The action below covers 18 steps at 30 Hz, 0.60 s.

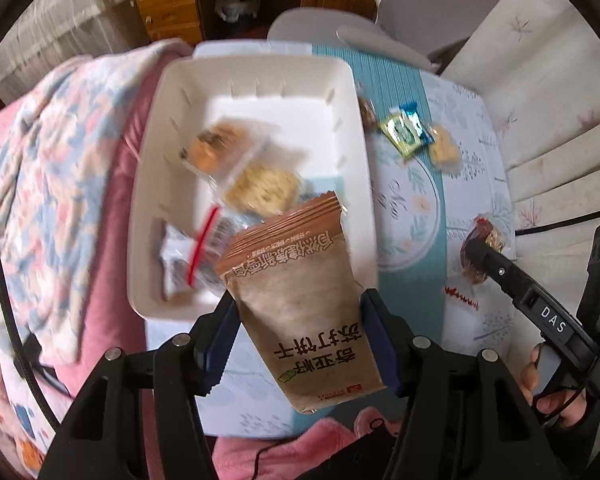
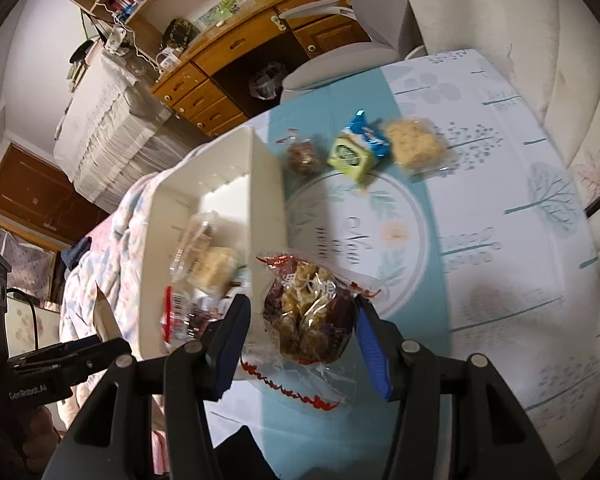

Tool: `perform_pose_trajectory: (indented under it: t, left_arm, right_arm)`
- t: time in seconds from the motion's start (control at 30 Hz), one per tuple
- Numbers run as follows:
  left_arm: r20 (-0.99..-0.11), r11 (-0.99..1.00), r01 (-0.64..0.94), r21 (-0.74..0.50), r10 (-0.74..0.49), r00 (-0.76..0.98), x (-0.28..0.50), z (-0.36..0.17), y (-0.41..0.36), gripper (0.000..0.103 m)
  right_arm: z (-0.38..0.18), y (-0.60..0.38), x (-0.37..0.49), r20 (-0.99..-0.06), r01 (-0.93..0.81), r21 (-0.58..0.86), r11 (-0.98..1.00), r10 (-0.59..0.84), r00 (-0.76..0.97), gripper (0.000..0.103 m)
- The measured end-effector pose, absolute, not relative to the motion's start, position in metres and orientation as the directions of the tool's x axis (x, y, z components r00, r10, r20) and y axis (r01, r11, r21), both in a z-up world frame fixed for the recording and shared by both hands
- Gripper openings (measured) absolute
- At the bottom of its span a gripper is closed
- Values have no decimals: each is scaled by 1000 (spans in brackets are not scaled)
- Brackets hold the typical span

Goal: Organize snacks
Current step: 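Lift the cracker pack with the left tool and carry it toward the tray, then lower the cracker pack into the tray with the left tool while the right tool drops the nut-cluster bag in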

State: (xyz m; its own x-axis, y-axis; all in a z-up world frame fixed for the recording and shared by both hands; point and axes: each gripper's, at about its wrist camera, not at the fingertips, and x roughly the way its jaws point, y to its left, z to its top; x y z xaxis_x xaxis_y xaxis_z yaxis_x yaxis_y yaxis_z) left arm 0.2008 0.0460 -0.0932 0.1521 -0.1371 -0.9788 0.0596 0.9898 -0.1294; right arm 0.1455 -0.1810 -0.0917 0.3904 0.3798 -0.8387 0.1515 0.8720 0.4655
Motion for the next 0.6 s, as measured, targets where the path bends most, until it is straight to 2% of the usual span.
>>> perform_pose_trajectory:
  t: [0.37, 0.6]
  left_arm:
    - [-950, 984, 122, -127, -156, 271, 219, -94, 107, 59]
    - [-927, 987, 142, -78, -124, 354, 244, -102, 129, 59]
  right_arm:
    - [-84, -119, 157, -775, 134, 524, 841, 406, 484, 55]
    - [-86, -87, 175, -750, 94, 529, 844, 412, 518, 55]
